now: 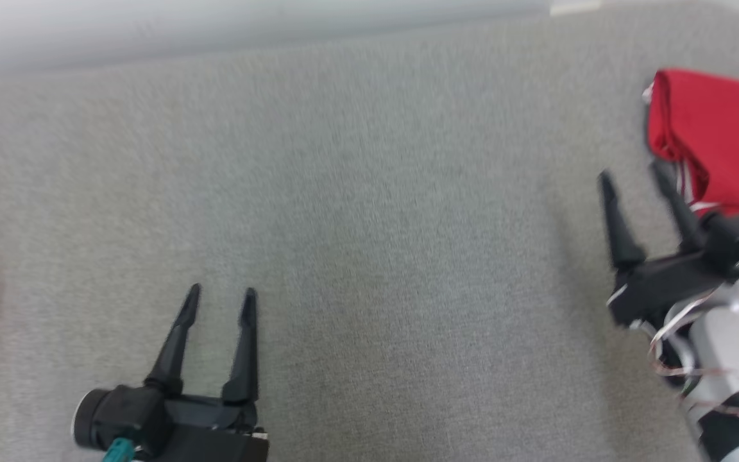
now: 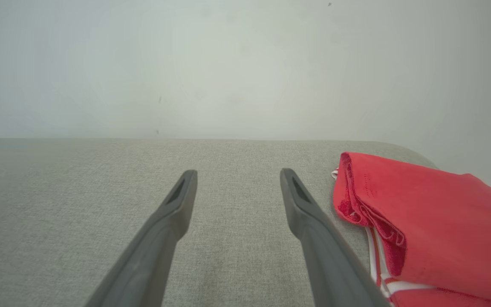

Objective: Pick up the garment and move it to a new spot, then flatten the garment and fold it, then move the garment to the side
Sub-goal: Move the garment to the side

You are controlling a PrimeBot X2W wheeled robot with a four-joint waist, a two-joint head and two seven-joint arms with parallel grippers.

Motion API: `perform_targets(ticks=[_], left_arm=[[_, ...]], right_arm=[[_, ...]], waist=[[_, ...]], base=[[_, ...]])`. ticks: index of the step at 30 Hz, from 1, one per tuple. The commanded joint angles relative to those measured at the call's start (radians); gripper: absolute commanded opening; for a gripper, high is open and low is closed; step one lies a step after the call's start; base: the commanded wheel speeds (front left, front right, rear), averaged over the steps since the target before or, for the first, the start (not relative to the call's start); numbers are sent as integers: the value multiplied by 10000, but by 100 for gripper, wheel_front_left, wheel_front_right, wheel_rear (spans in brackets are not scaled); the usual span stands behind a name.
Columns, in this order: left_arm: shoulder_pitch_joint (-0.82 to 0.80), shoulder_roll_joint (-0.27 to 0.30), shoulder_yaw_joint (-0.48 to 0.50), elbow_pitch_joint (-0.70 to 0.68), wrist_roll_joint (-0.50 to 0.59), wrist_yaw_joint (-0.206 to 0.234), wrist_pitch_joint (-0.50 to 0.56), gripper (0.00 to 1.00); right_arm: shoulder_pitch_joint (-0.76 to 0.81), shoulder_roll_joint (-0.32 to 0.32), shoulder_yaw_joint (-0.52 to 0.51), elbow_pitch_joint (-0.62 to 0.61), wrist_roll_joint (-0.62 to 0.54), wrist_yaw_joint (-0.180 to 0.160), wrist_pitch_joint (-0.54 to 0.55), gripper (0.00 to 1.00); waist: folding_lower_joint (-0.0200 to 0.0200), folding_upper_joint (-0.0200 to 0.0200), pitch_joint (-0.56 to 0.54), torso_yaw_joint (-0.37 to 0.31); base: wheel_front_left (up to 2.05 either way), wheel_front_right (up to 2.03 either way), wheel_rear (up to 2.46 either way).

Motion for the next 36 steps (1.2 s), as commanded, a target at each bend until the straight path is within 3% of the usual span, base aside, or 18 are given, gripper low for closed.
perform_targets(ticks=[1,11,18,24,36], left_arm=[[270,-43,113,-18,-99,29,-44,100],[1202,-145,979,375,-323,226,-45,100],[1898,-119,1459,552,-89,14,-46,100],[2261,-188,1738,232,81,-430,-47,100],[3330,-305,1686,-370,694,-926,-47,100]], right_arm=[[269,70,89,-130,-59,-8,-38,100],[1593,451,30,-850,-406,-8,-36,100],[2849,769,-451,-1667,-574,-8,-36,100],[3724,1078,-610,-2252,-753,-8,-36,100],[5375,1315,-716,-3085,-1018,-8,-36,100]], waist=[[3,1,-868,232],[3,1,-2313,510],[3,1,-3137,662],[3,1,-3504,661],[3,1,-4144,506]], base=[[0,0,0],[0,0,0],[0,0,0],[0,0,0],[0,0,0]])
